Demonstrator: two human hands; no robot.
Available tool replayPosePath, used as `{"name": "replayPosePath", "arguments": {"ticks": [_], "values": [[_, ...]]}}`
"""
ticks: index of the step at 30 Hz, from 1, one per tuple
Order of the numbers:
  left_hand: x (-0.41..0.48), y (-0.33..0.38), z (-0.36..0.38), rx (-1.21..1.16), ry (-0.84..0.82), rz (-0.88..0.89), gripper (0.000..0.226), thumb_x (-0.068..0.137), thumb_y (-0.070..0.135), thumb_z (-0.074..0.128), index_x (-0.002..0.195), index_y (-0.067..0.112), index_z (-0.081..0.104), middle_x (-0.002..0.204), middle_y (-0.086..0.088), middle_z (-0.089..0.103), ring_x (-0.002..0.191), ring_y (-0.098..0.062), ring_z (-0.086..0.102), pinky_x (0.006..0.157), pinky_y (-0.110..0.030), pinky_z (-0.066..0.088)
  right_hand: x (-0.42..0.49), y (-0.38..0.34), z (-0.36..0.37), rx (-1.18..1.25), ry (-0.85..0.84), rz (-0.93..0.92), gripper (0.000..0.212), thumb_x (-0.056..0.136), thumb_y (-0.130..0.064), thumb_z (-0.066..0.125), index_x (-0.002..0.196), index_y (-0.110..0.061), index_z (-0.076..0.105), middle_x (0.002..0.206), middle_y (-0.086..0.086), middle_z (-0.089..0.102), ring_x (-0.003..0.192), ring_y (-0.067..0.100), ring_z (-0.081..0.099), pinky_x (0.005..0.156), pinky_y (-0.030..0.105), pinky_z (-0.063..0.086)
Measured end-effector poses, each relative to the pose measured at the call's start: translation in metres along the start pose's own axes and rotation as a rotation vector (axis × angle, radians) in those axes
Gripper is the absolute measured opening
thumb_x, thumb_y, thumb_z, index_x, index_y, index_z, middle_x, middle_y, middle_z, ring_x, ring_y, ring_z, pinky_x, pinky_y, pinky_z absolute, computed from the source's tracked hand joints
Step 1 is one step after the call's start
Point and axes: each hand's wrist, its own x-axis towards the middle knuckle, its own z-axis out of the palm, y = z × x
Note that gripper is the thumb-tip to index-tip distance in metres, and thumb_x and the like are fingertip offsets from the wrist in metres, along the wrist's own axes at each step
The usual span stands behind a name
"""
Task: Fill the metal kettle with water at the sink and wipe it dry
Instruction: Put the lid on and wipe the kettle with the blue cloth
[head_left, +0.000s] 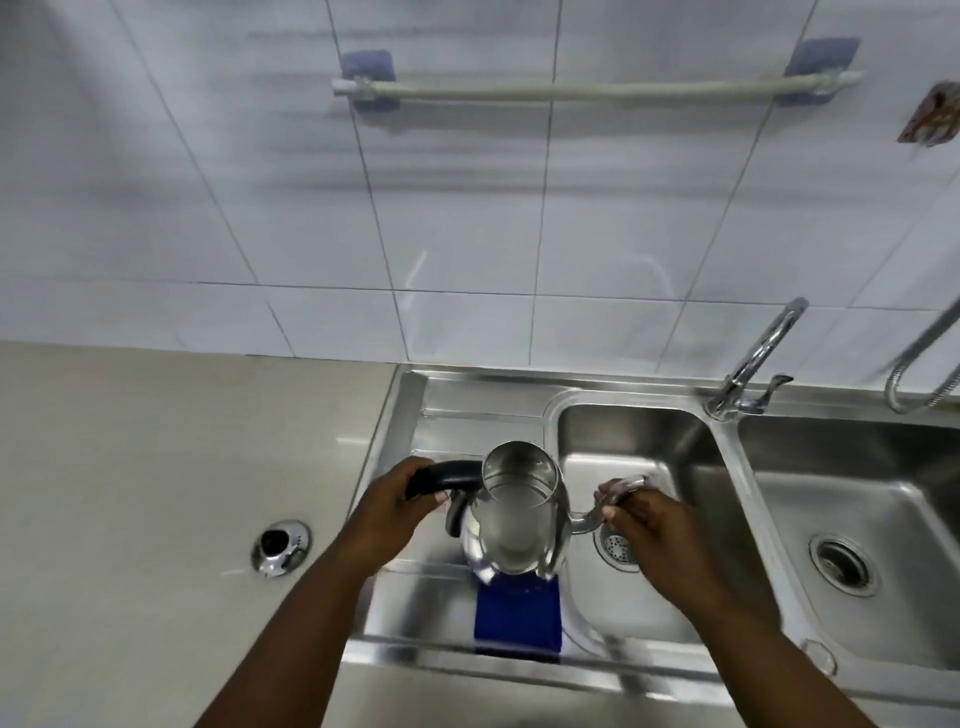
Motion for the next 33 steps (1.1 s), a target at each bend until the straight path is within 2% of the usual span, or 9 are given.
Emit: {"name": "replayPosePath", "arguments": {"ticks": [2, 5, 8, 13, 17, 24, 27, 30, 33], "values": [[-0.002, -0.013, -0.021, 0.014, 0.008, 0.006, 0.027, 0.084, 0.011, 0.070, 0.093, 0.034, 0.061, 0.085, 0.021, 0.066, 0.078, 0.005, 0.059, 0.071, -0.009, 0.044, 0.000, -0.007, 0.022, -0.030, -0.013, -0.010, 0.017, 0.086, -0.010, 0.072, 0.093, -0.025, 0.075, 0.095, -0.014, 0.078, 0.090, 0.004, 0.073, 0.089, 0.038, 0.059], [-0.004, -0.033, -0.048, 0.007, 0.005, -0.023, 0.023, 0.084, 0.012, 0.070, 0.094, 0.031, 0.061, 0.085, 0.014, 0.066, 0.077, -0.001, 0.058, 0.077, -0.024, 0.045, 0.001, -0.015, 0.053, -0.050, -0.044, -0.020, 0.016, 0.087, -0.014, 0.071, 0.096, -0.026, 0.075, 0.094, -0.011, 0.078, 0.090, 0.010, 0.074, 0.088, 0.045, 0.059], [-0.005, -0.047, -0.067, -0.022, -0.002, -0.054, 0.020, 0.085, 0.010, 0.069, 0.096, 0.026, 0.062, 0.083, 0.012, 0.066, 0.078, -0.003, 0.058, 0.080, -0.030, 0.046, -0.001, -0.025, 0.077, -0.045, -0.056, -0.002, 0.019, 0.087, -0.011, 0.072, 0.094, -0.028, 0.074, 0.097, -0.023, 0.074, 0.089, 0.003, 0.073, 0.089, 0.039, 0.058], [-0.002, -0.071, -0.087, -0.032, -0.012, -0.076, 0.021, 0.084, 0.010, 0.070, 0.100, 0.021, 0.062, 0.093, -0.008, 0.066, 0.088, -0.018, 0.061, 0.087, -0.041, 0.049, -0.002, -0.031, 0.106, -0.052, -0.085, 0.034, 0.025, 0.087, -0.010, 0.071, 0.090, -0.035, 0.071, 0.097, -0.028, 0.073, 0.093, -0.002, 0.070, 0.093, 0.032, 0.056], [-0.001, -0.081, -0.089, -0.038, -0.019, -0.073, 0.019, 0.084, 0.011, 0.069, 0.097, 0.023, 0.062, 0.082, 0.007, 0.066, 0.077, -0.007, 0.058, 0.077, -0.030, 0.045, -0.004, -0.031, 0.116, -0.075, -0.067, 0.022, 0.033, 0.088, -0.010, 0.070, 0.088, -0.043, 0.067, 0.103, -0.032, 0.068, 0.097, -0.005, 0.068, 0.093, 0.028, 0.055], [0.004, -0.091, -0.089, -0.085, -0.030, -0.073, 0.024, 0.083, 0.011, 0.071, 0.102, 0.025, 0.063, 0.089, 0.007, 0.068, 0.082, -0.002, 0.061, 0.080, -0.024, 0.046, -0.005, -0.025, 0.121, -0.092, -0.058, 0.020, 0.033, 0.089, -0.013, 0.069, 0.094, -0.045, 0.067, 0.107, -0.032, 0.068, 0.101, -0.007, 0.066, 0.093, 0.025, 0.052], [0.004, -0.097, -0.089, -0.048, -0.024, -0.053, 0.036, 0.081, 0.009, 0.073, 0.111, 0.027, 0.062, 0.098, 0.010, 0.069, 0.092, 0.005, 0.061, 0.084, -0.014, 0.044, -0.006, -0.025, 0.122, -0.138, -0.054, 0.010, 0.033, 0.090, -0.014, 0.068, 0.093, -0.047, 0.064, 0.094, -0.022, 0.075, 0.100, -0.010, 0.064, 0.089, 0.022, 0.052], [0.001, -0.114, -0.100, 0.045, 0.051, -0.040, 0.054, 0.078, 0.009, 0.076, 0.126, 0.024, 0.057, 0.118, 0.013, 0.063, 0.102, 0.006, 0.058, 0.088, -0.007, 0.041, -0.006, -0.023, 0.123, -0.148, -0.057, 0.014, 0.030, 0.090, -0.016, 0.068, 0.092, -0.046, 0.065, 0.094, -0.019, 0.075, 0.097, -0.006, 0.066, 0.088, 0.023, 0.053], [-0.010, -0.139, -0.120, 0.185, 0.164, -0.073, 0.052, 0.078, 0.013, 0.077, 0.125, 0.023, 0.057, 0.118, 0.008, 0.060, 0.088, 0.005, 0.057, 0.080, -0.009, 0.044, -0.006, -0.020, 0.123, -0.151, -0.055, -0.006, 0.031, 0.089, -0.015, 0.068, 0.092, -0.045, 0.066, 0.103, -0.029, 0.070, 0.094, -0.005, 0.068, 0.086, 0.020, 0.053]]}}
